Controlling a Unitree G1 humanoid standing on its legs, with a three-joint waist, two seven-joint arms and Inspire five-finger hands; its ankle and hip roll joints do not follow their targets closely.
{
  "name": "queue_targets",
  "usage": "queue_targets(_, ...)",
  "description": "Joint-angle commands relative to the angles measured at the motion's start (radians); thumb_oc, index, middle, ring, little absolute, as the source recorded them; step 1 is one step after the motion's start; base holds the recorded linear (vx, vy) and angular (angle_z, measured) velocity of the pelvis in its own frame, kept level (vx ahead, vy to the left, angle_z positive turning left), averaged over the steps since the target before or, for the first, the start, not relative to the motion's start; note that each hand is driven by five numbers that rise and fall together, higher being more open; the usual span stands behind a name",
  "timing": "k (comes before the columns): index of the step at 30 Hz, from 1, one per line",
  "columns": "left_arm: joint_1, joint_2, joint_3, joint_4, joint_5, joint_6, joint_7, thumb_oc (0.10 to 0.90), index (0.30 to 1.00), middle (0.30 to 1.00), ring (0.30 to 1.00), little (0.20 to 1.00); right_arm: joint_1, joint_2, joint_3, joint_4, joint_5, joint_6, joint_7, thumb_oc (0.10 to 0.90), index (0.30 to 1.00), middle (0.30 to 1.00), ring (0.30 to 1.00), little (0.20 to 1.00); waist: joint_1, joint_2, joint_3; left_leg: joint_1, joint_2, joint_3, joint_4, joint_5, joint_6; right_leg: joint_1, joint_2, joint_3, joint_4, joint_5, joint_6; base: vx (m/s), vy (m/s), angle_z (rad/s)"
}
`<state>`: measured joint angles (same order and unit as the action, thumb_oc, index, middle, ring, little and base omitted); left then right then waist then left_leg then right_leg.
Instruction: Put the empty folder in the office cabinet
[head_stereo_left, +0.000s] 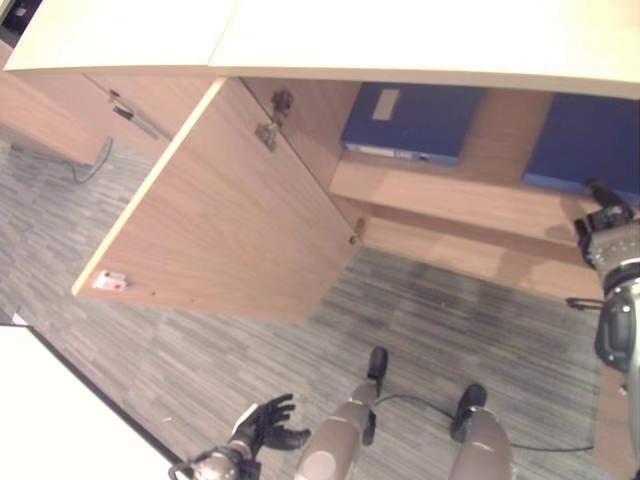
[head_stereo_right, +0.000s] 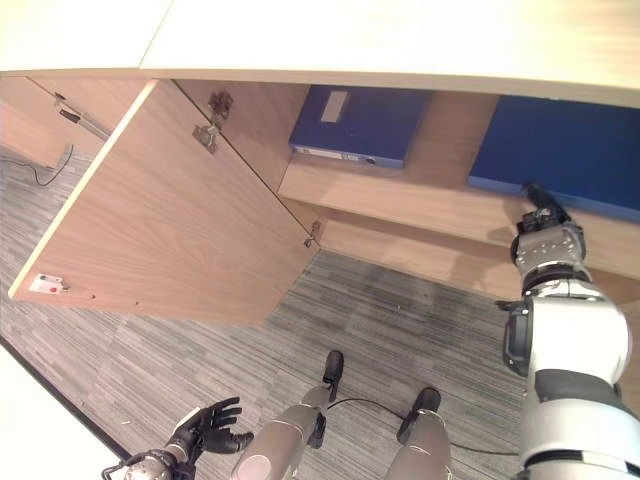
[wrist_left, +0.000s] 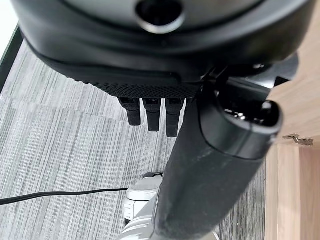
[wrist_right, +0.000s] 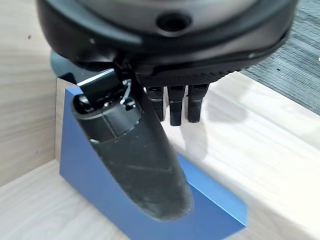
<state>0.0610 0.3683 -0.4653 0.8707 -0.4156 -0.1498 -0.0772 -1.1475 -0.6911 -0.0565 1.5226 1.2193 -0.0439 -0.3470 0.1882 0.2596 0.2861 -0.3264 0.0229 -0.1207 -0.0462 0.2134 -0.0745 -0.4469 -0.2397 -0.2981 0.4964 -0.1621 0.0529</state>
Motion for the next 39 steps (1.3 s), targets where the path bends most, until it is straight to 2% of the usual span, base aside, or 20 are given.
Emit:
queue_targets(1,-0.032,0.027,0.026,0.058,0.024,-0.021,0.037,0.800,0.900,0.900,0.900,0.900,-0.019,-0.021,-0.001,-0.041,0.004,-0.031,0.001,0.800,0.900,0.900,0.900,0.900,0.016,-0.057,-0.011,0.169,-0.037,-0.027,-0.022,-0.213,-0.008,0.153,0.056,0.003,-0.231,0.000,0.046,0.00,-0.005,-0.05)
queue_targets(8,-0.041,-0.002,0.029,0.112,0.032,-0.025,0.067,0.800,0.900,0.900,0.900,0.900,-0.007,0.027,-0.007,-0.031,-0.008,-0.037,-0.002,0.800,0.900,0.900,0.900,0.900,0.011,-0.072,-0.018,0.177,-0.027,-0.027,-0.031,-0.199,-0.010,0.170,0.069,-0.002,-0.263,0.021,0.043,0.00,0.000,-0.02)
queue_targets(11,-0.047,-0.009,0.039,0.124,0.023,-0.029,0.075,0.800,0.900,0.900,0.900,0.900,-0.019,0.030,0.005,-0.035,-0.018,-0.041,-0.004,0.800,0.900,0.900,0.900,0.900,0.012,-0.075,-0.017,0.180,-0.024,-0.026,-0.031,-0.206,-0.011,0.164,0.071,0.004,-0.251,0.008,0.041,-0.02,-0.004,-0.03)
queue_targets(17,-0.047,-0.012,0.042,0.122,0.023,-0.035,0.077,0.800,0.900,0.900,0.900,0.900,-0.058,-0.014,0.058,-0.053,-0.077,-0.034,0.006,0.800,0.900,0.900,0.900,0.900,0.019,-0.066,-0.016,0.176,-0.026,-0.032,-0.032,-0.198,-0.012,0.152,0.065,0.003,-0.238,0.007,0.041,0.00,0.000,0.00)
queue_targets(21,-0.042,-0.013,0.052,0.116,0.025,-0.038,0.067,0.800,0.900,0.900,0.900,0.900,-0.060,-0.032,0.115,-0.145,-0.145,-0.054,0.025,0.800,0.900,0.900,0.900,0.900,0.019,-0.060,-0.015,0.174,-0.027,-0.038,-0.033,-0.188,-0.017,0.154,0.062,-0.003,-0.239,0.010,0.041,0.00,0.000,0.00)
queue_targets(22,-0.043,-0.014,0.056,0.112,0.031,-0.038,0.059,0.800,0.900,0.900,0.900,0.900,-0.044,-0.036,0.116,-0.199,-0.153,-0.091,0.035,0.477,0.415,0.415,0.415,0.415,0.016,-0.059,-0.013,0.173,-0.028,-0.040,-0.034,-0.187,-0.018,0.158,0.060,-0.006,-0.243,0.012,0.041,0.00,0.000,0.00)
queue_targets(23,-0.043,-0.013,0.056,0.112,0.031,-0.038,0.058,0.800,0.900,0.900,0.900,0.900,-0.041,-0.035,0.114,-0.203,-0.154,-0.092,0.033,0.400,0.300,0.300,0.300,0.300,0.016,-0.059,-0.013,0.174,-0.028,-0.041,-0.034,-0.187,-0.018,0.159,0.060,-0.007,-0.243,0.012,0.041,-0.03,0.008,0.04)
queue_targets(24,-0.041,-0.014,0.063,0.105,0.037,-0.039,0.046,0.800,0.900,0.900,0.900,0.900,-0.002,-0.035,0.120,-0.270,-0.224,-0.122,0.042,0.400,0.300,0.300,0.300,0.300,0.010,-0.059,-0.010,0.174,-0.028,-0.040,-0.034,-0.185,-0.019,0.165,0.060,-0.008,-0.248,0.013,0.042,0.00,0.000,0.00)
queue_targets(25,-0.040,-0.014,0.063,0.105,0.037,-0.039,0.046,0.800,0.900,0.900,0.900,0.900,0.001,-0.034,0.118,-0.274,-0.226,-0.122,0.039,0.400,0.300,0.300,0.300,0.300,0.010,-0.059,-0.010,0.174,-0.028,-0.040,-0.034,-0.185,-0.019,0.166,0.060,-0.009,-0.248,0.014,0.042,-0.02,0.007,0.03)
queue_targets(30,-0.038,-0.011,0.103,0.119,0.034,-0.040,0.030,0.800,0.900,0.900,0.900,0.900,0.089,-0.015,0.137,-0.427,-0.432,-0.178,0.000,0.400,0.300,0.300,0.300,0.300,-0.007,-0.073,-0.012,0.180,-0.023,-0.042,-0.033,-0.187,-0.019,0.181,0.066,-0.009,-0.257,0.021,0.041,-0.01,-0.006,0.03)
queue_targets(39,-0.031,-0.017,0.130,0.126,0.035,-0.049,0.027,0.800,0.900,0.900,0.900,0.900,0.188,0.012,0.156,-0.529,-0.670,-0.170,-0.053,0.400,0.300,0.300,0.300,0.300,-0.028,-0.084,-0.012,0.187,-0.018,-0.034,-0.033,-0.186,-0.020,0.183,0.070,-0.008,-0.268,0.034,0.042,-0.02,0.006,-0.04)
